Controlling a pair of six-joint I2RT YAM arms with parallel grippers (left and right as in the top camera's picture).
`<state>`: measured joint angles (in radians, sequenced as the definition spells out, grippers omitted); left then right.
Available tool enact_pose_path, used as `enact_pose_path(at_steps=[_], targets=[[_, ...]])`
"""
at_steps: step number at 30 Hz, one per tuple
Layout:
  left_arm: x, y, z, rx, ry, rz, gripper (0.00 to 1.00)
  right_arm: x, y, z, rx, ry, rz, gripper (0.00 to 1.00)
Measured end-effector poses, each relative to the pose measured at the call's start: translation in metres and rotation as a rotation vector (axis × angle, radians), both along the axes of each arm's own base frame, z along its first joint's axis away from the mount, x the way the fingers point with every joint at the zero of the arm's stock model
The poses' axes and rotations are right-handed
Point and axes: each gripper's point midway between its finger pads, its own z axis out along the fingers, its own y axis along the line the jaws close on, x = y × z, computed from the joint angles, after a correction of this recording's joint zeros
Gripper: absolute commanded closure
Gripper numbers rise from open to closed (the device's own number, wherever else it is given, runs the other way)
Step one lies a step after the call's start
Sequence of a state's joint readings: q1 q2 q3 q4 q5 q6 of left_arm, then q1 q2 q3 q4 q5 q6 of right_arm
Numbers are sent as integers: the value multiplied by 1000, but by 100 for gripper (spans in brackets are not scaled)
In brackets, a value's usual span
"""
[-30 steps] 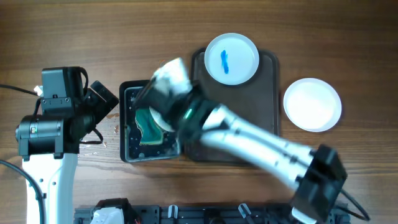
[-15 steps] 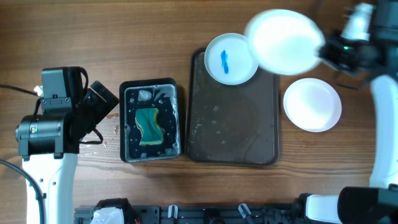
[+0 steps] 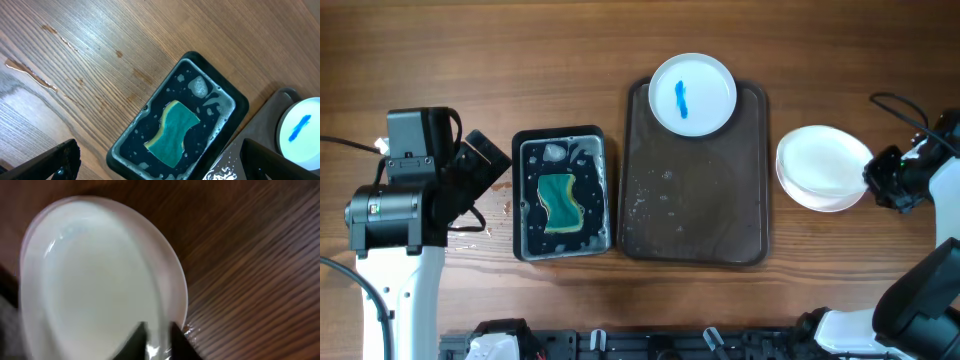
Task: Clean dirty plates on tray and stack at the side
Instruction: 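Carry the plate right and set it on the side plate stack, then grasp the blue-stained plate rim with the right gripper and pull it toward tray center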
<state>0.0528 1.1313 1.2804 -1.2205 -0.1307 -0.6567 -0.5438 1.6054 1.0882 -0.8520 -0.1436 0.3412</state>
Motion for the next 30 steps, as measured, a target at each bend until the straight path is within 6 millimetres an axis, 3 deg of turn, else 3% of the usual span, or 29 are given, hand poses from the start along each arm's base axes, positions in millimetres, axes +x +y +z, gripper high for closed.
enact_pose_path(at_steps=[3,5,7,10,11,13,15,16,19,21,25,27,28,30], targets=[[0,0,0,0,0,0,0,-12,5,3,15,61,-10,59],[0,0,0,0,0,0,0,-5,7,25,18,32,6,59],[0,0,0,0,0,0,0,12,19,64,23,-57,84,59],[0,0,0,0,0,0,0,40,71,131,13,-227,314,59],[0,0,0,0,0,0,0,48,97,151,12,-279,411,58],[0,0,0,0,0,0,0,60,144,170,-7,-338,572,58],[0,0,0,0,0,0,0,70,188,174,-37,-376,714,55],[0,0,0,0,0,0,0,78,214,171,-61,-392,790,53],[0,0,0,0,0,0,0,118,249,145,-156,-411,871,48],[0,0,0,0,1,0,0,144,255,119,-196,-400,880,42],[0,0,0,0,0,0,0,191,243,23,-255,-294,885,38],[0,0,0,0,0,0,0,205,238,0,-264,-292,874,39],[0,0,0,0,1,0,0,210,236,-10,-267,-294,869,43],[0,0,0,0,1,0,0,213,228,-41,-260,-251,860,69]])
